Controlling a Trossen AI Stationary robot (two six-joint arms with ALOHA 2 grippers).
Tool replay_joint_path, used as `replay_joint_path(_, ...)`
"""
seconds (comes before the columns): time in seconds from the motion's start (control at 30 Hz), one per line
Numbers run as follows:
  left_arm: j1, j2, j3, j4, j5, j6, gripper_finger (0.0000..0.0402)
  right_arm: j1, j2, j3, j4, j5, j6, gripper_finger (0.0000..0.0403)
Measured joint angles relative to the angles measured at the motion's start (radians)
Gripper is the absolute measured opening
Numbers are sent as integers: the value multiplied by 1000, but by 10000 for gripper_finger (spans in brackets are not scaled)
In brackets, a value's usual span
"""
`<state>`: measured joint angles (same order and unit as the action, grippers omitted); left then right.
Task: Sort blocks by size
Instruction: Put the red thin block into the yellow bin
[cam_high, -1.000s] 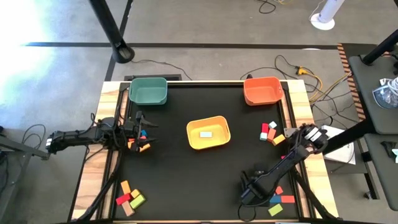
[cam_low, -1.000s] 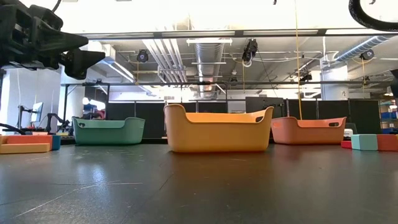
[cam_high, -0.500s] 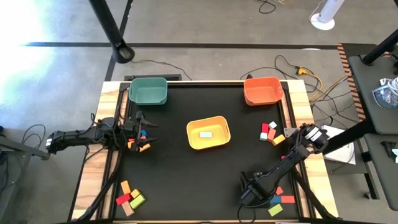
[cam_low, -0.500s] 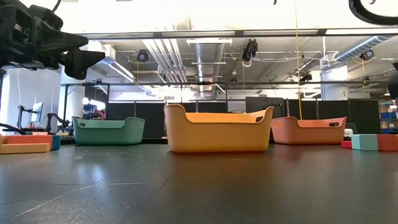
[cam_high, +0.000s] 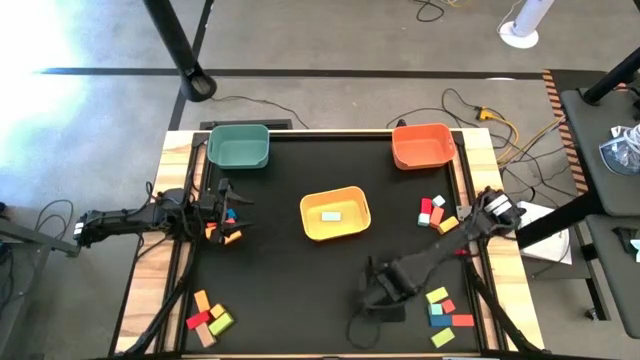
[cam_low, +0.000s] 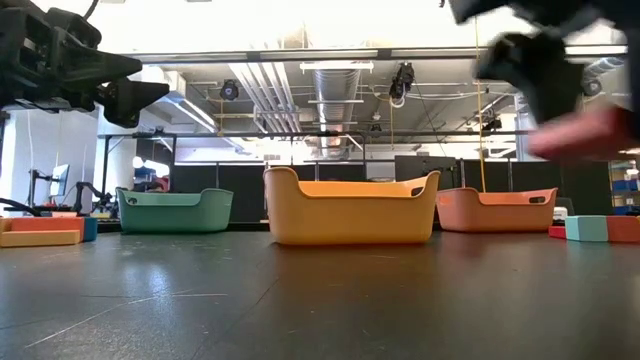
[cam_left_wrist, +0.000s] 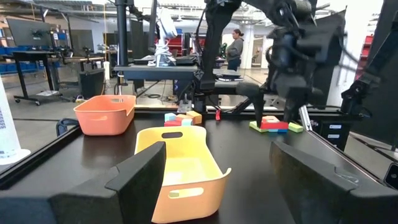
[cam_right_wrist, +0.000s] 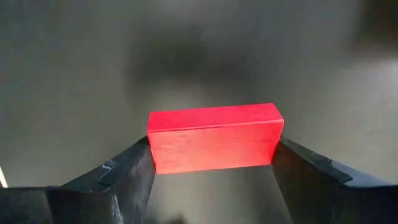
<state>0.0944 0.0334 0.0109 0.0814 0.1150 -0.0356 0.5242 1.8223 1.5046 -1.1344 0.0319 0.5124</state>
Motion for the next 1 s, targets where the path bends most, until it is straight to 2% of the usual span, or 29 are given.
replay_joint_path(0.2, 0, 0, 0, 0, 0, 0, 274, -110, -20, 101, -5, 108, -221, 274)
replay_joint_path(0.37, 0, 0, 0, 0, 0, 0, 274, -226, -22, 127, 24, 181, -422, 280)
replay_joint_path(0.73, 0, 0, 0, 0, 0, 0, 274, -492, 17, 119, 212, 153, -774, 276)
replay_joint_path(1.0, 0, 0, 0, 0, 0, 0, 274, -561, 136, 118, 196, 150, -831, 276)
